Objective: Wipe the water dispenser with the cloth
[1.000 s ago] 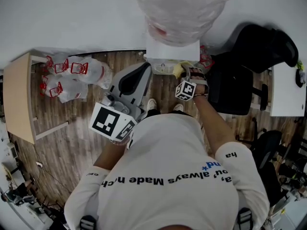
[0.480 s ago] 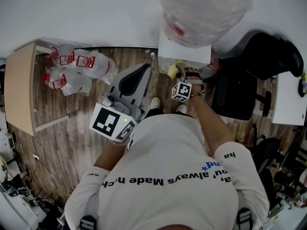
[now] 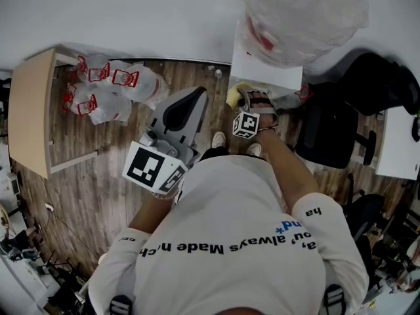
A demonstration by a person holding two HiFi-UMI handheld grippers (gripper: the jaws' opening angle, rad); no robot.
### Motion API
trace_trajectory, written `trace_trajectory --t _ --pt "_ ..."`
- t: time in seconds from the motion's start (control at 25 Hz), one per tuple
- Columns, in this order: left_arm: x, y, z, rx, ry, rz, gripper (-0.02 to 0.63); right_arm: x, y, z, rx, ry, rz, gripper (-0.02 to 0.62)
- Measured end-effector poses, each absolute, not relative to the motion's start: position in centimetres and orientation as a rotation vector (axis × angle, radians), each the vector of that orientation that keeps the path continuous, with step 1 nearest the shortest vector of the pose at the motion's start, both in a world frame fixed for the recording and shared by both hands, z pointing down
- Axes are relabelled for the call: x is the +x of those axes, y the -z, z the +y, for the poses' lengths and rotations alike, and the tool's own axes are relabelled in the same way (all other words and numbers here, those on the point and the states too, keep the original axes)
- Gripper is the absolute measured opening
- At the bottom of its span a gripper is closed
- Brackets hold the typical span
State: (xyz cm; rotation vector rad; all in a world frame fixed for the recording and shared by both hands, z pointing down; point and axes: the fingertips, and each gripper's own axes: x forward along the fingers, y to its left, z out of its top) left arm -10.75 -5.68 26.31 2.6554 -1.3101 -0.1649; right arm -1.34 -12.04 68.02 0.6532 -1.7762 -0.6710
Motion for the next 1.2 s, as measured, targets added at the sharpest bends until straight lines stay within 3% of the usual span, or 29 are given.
trace_trajectory --t 0.64,1.2 --pt "-15.6 -27.4 -7.0 2.608 0.146 -1.364 0.02 -6.2 -71.0 -12.4 0.498 0.722 -1.74 0.061" --pt "-16.3 -27.9 -8.2 2.592 0.129 -1.379 0.02 -5.0 -73.1 -13.6 0.454 0.713 -1.69 0.061"
